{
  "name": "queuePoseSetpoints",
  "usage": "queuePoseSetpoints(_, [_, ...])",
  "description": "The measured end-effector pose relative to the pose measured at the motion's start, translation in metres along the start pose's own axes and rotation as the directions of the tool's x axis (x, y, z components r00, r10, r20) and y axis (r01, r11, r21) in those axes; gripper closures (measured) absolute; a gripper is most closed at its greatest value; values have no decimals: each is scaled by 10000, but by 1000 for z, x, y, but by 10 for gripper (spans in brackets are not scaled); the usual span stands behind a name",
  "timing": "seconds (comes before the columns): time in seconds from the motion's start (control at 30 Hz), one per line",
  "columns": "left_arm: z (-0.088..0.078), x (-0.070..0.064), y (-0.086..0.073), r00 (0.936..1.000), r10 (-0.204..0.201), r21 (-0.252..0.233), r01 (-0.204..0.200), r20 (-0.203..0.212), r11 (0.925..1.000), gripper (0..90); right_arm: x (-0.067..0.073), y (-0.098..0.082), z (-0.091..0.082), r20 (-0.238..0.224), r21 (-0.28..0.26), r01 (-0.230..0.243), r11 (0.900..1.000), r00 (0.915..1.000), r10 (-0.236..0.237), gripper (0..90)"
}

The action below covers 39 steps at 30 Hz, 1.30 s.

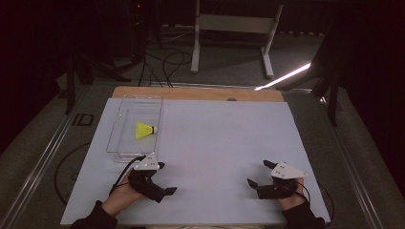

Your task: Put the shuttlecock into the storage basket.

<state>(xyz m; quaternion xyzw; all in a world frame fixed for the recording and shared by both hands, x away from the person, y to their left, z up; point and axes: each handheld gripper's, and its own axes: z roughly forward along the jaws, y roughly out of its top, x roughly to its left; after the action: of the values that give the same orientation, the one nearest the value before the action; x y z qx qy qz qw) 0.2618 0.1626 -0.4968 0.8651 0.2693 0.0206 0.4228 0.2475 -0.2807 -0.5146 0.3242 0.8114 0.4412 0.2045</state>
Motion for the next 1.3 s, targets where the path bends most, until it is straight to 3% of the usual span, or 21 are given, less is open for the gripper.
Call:
queuePoseSetpoints(0.2, [-5, 3, -14, 9992, -197, -202, 190, -338, 9996, 0, 0, 0, 0, 2, 8, 29, 10000, 10000, -29, 87])
queuePoseSetpoints(0.47, [-14, 12, -27, 9942, -860, -658, 817, -648, 9945, 1, 0, 0, 0, -7, 17, 14, 10000, 10000, -14, 87])
queuePoseSetpoints(0.67, [-18, 9, -34, 9897, -834, -911, 730, -1165, 9932, 1, 0, 0, 0, -14, 20, 43, 10000, 10000, -43, 86])
queuePoseSetpoints(0.83, [-17, 7, -40, 9753, -921, -1084, 713, -2009, 9915, 1, 1, 0, -1, 3, -18, 40, 10000, 10000, -40, 87])
queuePoseSetpoints(0.9, [-17, 7, -41, 9741, -1025, -1238, 784, -2015, 9892, 1, 1, 1, -1, 19, -15, 77, 10000, 10000, -77, 87])
queuePoseSetpoints(1.0, [-15, 5, -41, 9696, -887, -1366, 584, -2279, 9889, 1, 1, 1, -1, -3, -16, 76, 10000, 10000, -76, 87])
queuePoseSetpoints(1.3, [-13, 7, -43, 9718, -945, -1743, 569, -2158, 9830, 1, 1, 0, 0, -55, 11, 106, 9999, 9999, -106, 87])
